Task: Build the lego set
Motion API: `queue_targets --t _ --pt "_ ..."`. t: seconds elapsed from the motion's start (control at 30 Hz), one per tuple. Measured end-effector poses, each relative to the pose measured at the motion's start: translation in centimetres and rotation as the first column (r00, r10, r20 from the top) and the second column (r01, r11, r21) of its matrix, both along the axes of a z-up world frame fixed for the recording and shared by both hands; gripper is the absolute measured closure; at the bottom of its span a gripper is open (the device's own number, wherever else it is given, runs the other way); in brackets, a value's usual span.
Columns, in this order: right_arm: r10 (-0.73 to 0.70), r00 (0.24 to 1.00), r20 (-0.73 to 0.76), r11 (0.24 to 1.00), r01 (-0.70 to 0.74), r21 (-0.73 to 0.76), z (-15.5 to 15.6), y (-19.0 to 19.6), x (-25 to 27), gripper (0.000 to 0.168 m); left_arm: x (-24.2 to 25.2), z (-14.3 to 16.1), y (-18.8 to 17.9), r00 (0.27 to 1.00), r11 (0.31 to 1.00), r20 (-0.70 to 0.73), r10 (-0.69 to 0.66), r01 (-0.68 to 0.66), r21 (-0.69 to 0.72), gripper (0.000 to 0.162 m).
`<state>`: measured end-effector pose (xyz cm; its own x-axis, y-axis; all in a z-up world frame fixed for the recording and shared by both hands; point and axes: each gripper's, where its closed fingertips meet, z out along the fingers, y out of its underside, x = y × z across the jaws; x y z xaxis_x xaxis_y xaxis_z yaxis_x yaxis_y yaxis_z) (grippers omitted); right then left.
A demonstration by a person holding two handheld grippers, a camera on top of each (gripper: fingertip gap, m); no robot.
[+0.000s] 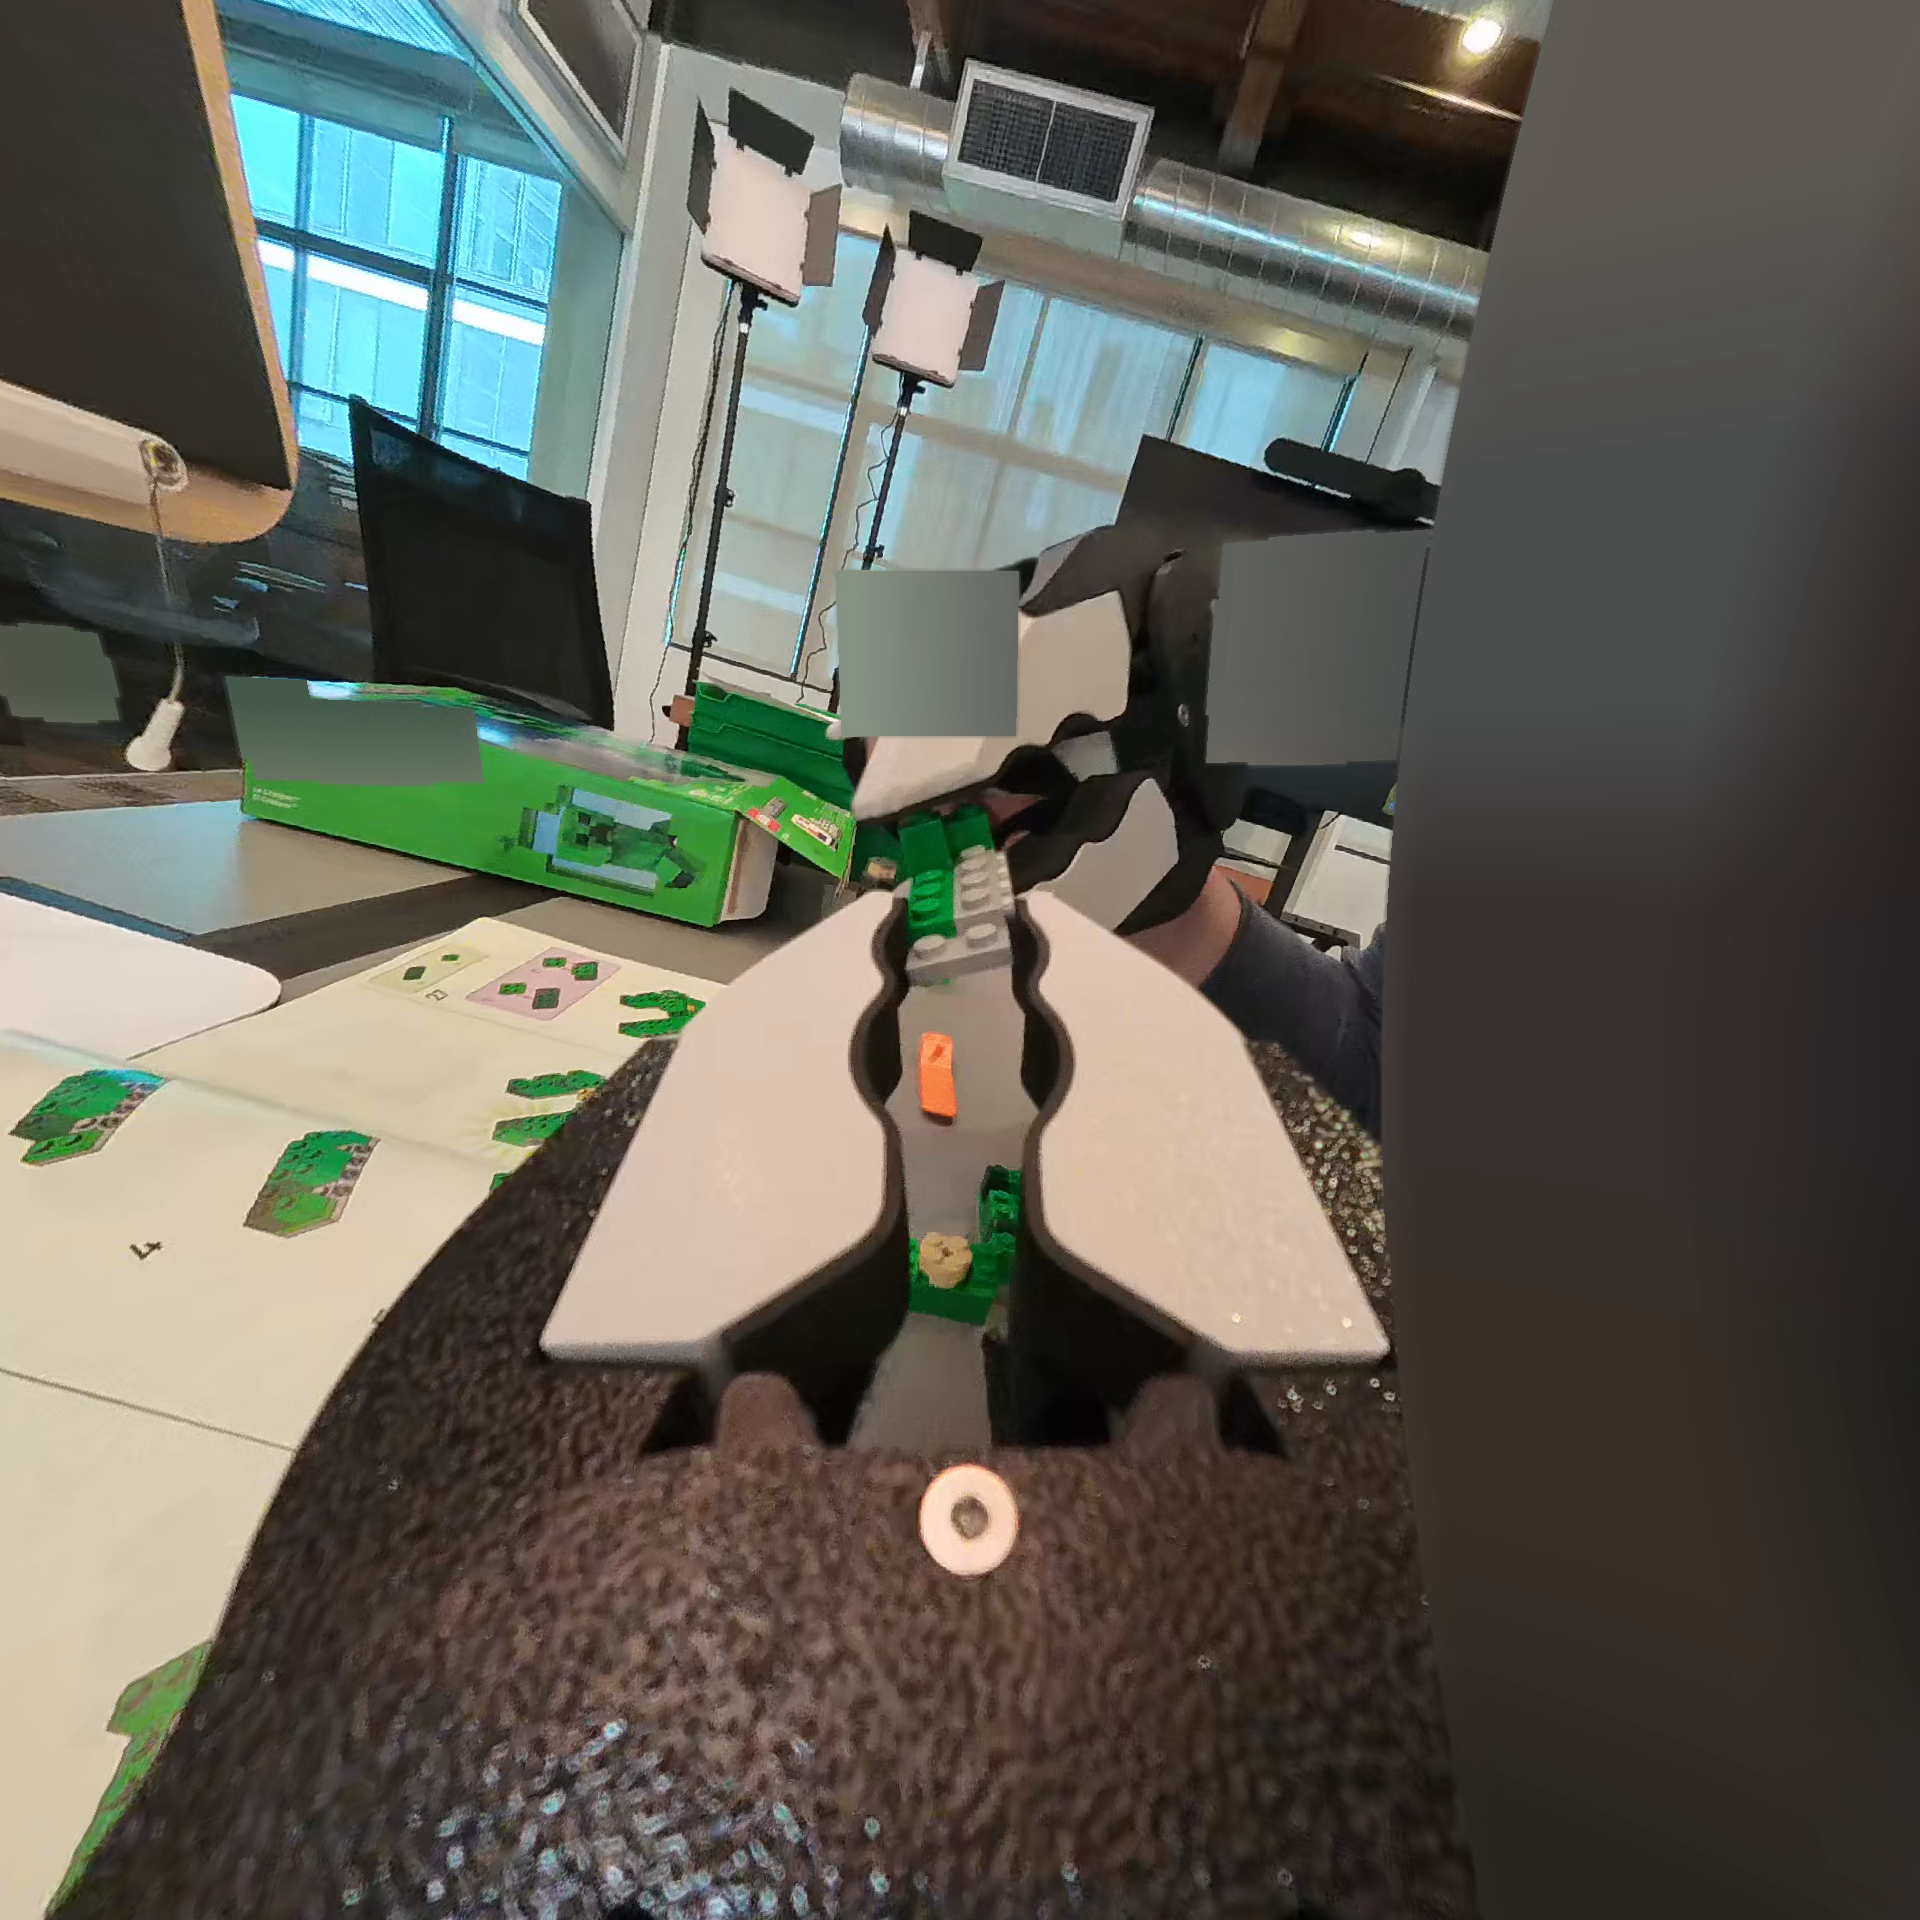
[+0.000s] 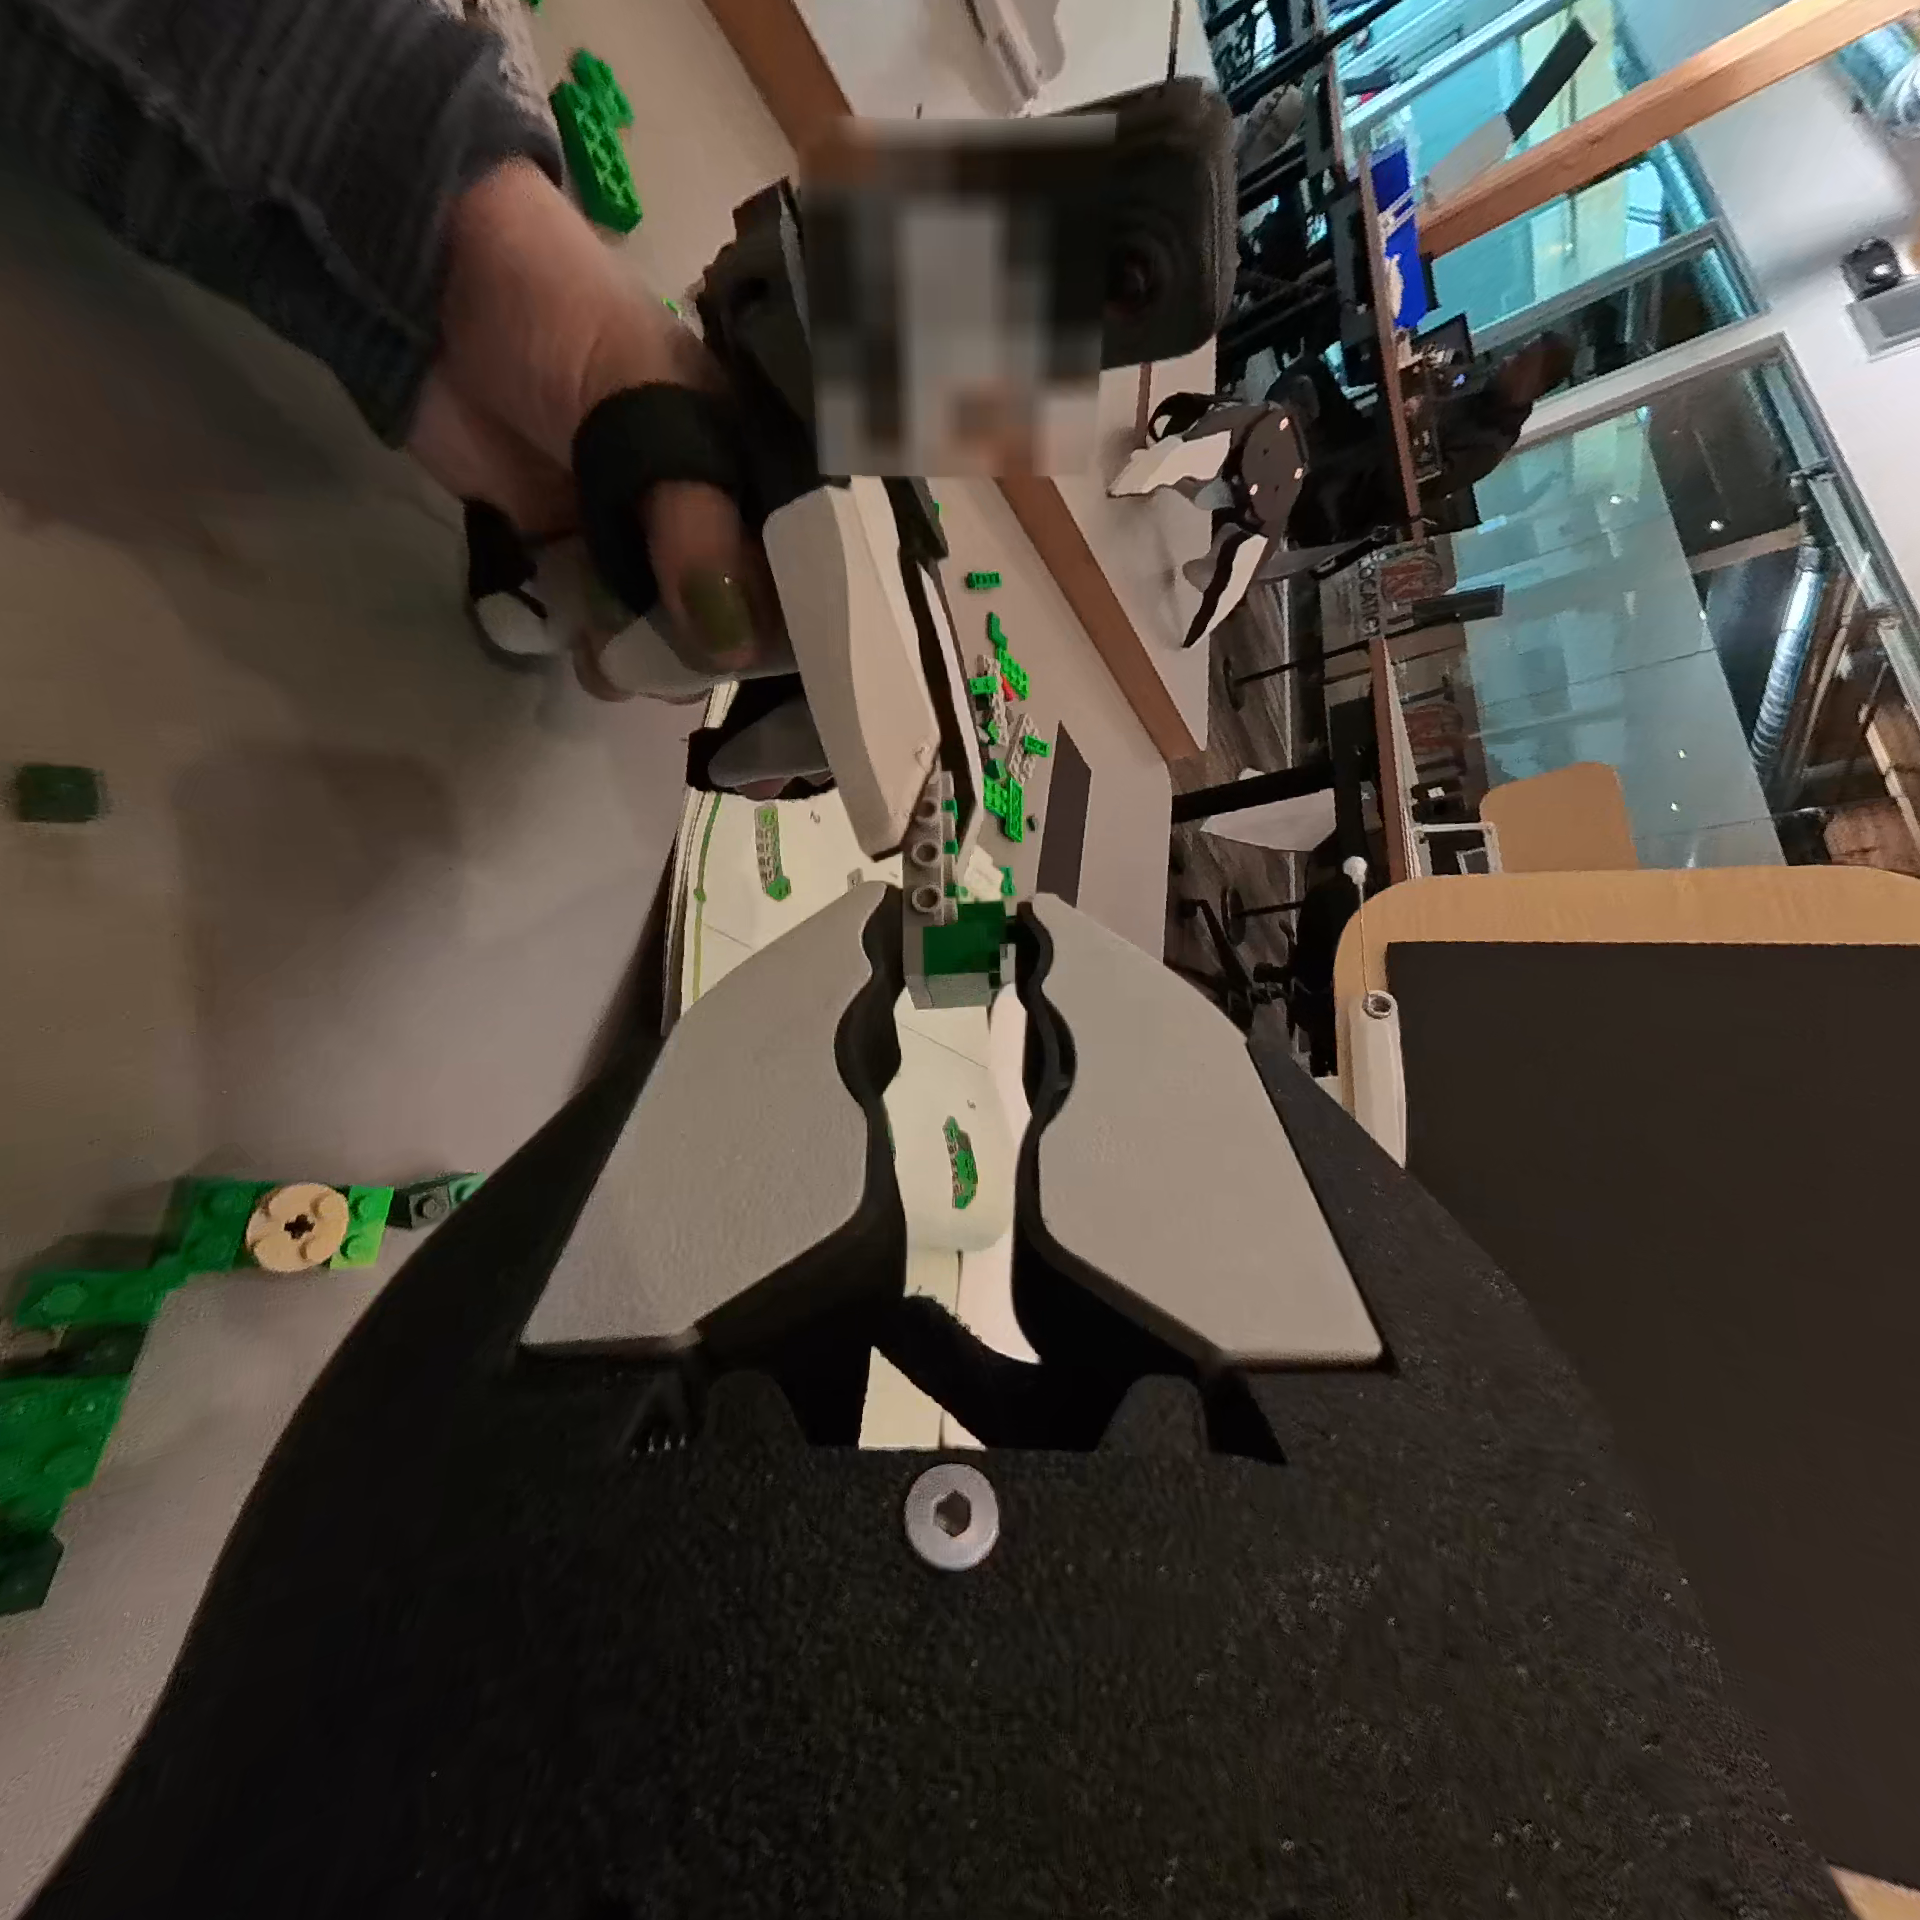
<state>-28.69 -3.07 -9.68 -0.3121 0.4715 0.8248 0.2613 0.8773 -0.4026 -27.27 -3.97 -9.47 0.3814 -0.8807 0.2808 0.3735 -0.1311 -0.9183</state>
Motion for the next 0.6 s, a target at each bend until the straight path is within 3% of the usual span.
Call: queue_targets --t 0.43,0.6 --pt "-0.031 0.999 0.012 0.999 0.031 0.021 0.0 0.1 -0.1 0.149 -0.1 0.1 0.0 1.0 1.0 0.019 -0.009 0.009 -0.001 0.144" --pt "-0.046 0.999 0.013 0.999 0.046 -0.021 0.2 0.2 0.1 0.136 -1.4 0.7 0.1 0.997 0.999 0.062 0.04 -0.041 0.02 0.144"
